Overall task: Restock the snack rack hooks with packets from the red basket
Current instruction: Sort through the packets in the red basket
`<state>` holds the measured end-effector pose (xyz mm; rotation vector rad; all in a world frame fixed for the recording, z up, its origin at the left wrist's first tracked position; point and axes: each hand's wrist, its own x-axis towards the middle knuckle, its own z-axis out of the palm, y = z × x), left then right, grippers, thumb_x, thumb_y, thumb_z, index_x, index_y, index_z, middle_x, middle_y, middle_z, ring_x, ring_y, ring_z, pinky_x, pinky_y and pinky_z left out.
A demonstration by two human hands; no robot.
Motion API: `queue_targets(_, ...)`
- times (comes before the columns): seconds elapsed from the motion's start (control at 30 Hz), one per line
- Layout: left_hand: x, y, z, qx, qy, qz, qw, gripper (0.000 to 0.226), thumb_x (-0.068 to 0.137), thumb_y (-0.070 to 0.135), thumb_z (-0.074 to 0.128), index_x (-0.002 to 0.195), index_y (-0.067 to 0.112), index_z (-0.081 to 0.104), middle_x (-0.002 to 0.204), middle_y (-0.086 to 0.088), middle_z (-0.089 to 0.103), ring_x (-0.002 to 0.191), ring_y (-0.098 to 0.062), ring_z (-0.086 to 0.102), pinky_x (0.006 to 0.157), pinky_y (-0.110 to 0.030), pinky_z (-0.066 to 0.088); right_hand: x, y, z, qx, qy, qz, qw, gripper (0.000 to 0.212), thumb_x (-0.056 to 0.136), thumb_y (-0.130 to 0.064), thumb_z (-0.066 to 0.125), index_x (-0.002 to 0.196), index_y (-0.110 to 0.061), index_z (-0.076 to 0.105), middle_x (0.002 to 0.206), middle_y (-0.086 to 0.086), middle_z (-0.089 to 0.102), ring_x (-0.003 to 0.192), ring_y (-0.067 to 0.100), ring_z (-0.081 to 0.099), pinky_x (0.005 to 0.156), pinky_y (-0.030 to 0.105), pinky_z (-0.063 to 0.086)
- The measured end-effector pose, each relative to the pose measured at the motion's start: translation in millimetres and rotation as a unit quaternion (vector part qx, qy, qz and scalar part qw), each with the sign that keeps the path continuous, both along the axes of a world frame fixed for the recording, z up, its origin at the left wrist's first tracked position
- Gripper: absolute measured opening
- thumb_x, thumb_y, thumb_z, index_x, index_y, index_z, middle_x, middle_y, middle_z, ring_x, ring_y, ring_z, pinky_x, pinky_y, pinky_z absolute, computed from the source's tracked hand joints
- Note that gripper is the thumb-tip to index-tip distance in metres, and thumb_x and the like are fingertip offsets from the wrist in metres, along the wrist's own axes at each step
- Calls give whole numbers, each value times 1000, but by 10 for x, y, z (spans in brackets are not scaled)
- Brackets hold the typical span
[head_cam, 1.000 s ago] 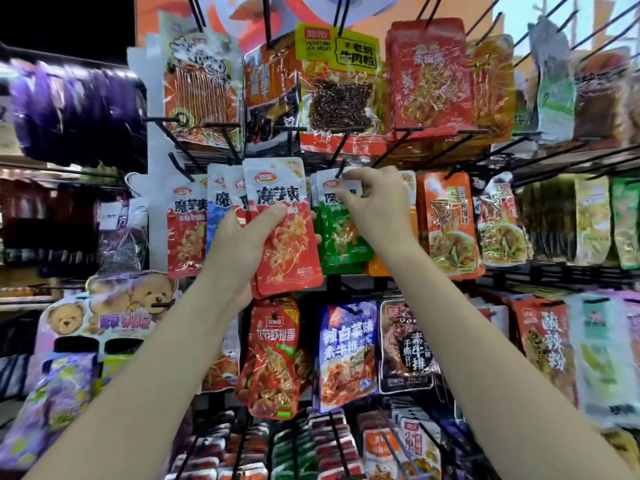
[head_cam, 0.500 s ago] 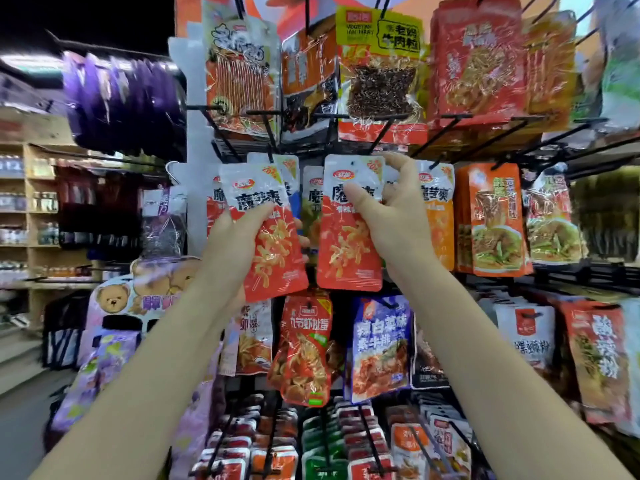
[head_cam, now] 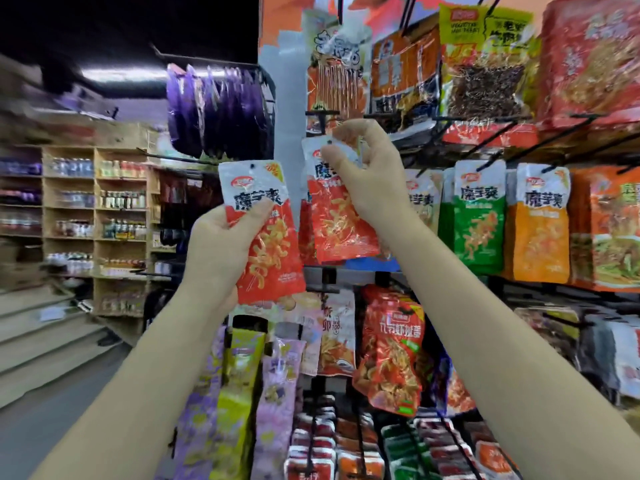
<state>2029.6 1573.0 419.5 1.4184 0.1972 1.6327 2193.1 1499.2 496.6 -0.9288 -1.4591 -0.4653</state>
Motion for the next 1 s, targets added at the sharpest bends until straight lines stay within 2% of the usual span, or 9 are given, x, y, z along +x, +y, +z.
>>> queue_targets(0.13, -48, 33, 45, 4, 17, -23, 1000, 14, 93, 27, 72, 81, 18, 70, 73, 0, 75, 67, -21, 72, 67, -42, 62, -37, 139, 50, -25, 13, -36, 999, 32, 97, -27, 66, 124, -12, 59, 114, -10, 57, 96, -1, 52, 77, -3, 35)
queue_targets(0.3, -37, 84, 75, -12, 23, -52, 998, 18, 90, 28, 75, 81, 14, 67, 76, -6, 72, 68, -25, 70, 66, -48, 61, -68, 155, 13, -23, 13, -61, 998, 32, 94, -30, 69, 122, -16, 63, 112, -12, 60, 106, 3, 54, 84, 5, 39)
queue_targets(0.43, -42, 106, 60, -29, 32, -77, 996, 19, 88, 29, 77, 83, 13, 68, 77, -7, 76, 68, -25, 74, 67, -46, 63, -41, 174, -42, -5, 50, -109, 993, 14, 94, -28, 68, 105, -19, 70, 70, -8, 54, 55, 2, 43, 54, 19, 34)
queue_targets(0.5, -49, 118, 42, -29, 41, -86, 995, 19, 87, 30, 77, 86, 13, 68, 83, -10, 77, 73, -28, 75, 71, -49, 63, -42, 162, -56, -20, 53, -134, 989, 11, 95, -28, 67, 103, -22, 71, 59, -7, 44, 47, 4, 35, 47, 21, 28)
queue_targets(0.6, -49, 101, 52, -19, 43, -103, 994, 20, 87, 29, 77, 89, 10, 69, 86, -12, 78, 74, -29, 75, 71, -49, 64, -113, 54, -50, -30, -6, -208, 978, 20, 97, -27, 63, 112, -16, 74, 70, -18, 42, 66, -1, 42, 60, 12, 32)
queue_targets(0.7, -30, 61, 103, -10, 49, -108, 993, 20, 86, 27, 77, 86, 8, 71, 81, -11, 77, 67, -25, 74, 64, -44, 64, -185, -107, -48, 40, -48, -307, 950, 22, 100, -28, 59, 103, -14, 75, 89, 0, 48, 74, 14, 45, 62, 20, 28)
queue_targets(0.77, 30, 43, 141, 3, 59, -109, 992, 23, 82, 27, 81, 86, 6, 72, 83, -14, 77, 72, -30, 75, 67, -48, 64, -194, -190, -48, 67, -40, -261, 962, 21, 99, -31, 60, 95, -15, 73, 85, 1, 56, 72, 12, 49, 62, 18, 32)
queue_targets(0.87, 159, 0, 197, 40, 75, -85, 993, 41, 66, 39, 88, 84, 4, 75, 86, -17, 77, 81, -38, 75, 77, -55, 62, -249, -205, -84, -70, 30, -75, 994, 27, 92, -41, 70, 107, -20, 64, 83, -6, 66, 73, 10, 63, 66, 27, 52)
queue_targets(1.0, 266, 26, 199, 61, 103, -100, 988, 14, 81, 28, 82, 80, 17, 75, 73, 1, 76, 62, -14, 72, 52, -27, 55, -168, -102, -133, -16, 46, -45, 998, 47, 87, -19, 77, 122, -16, 46, 63, 5, 54, 57, 12, 51, 52, 32, 43)
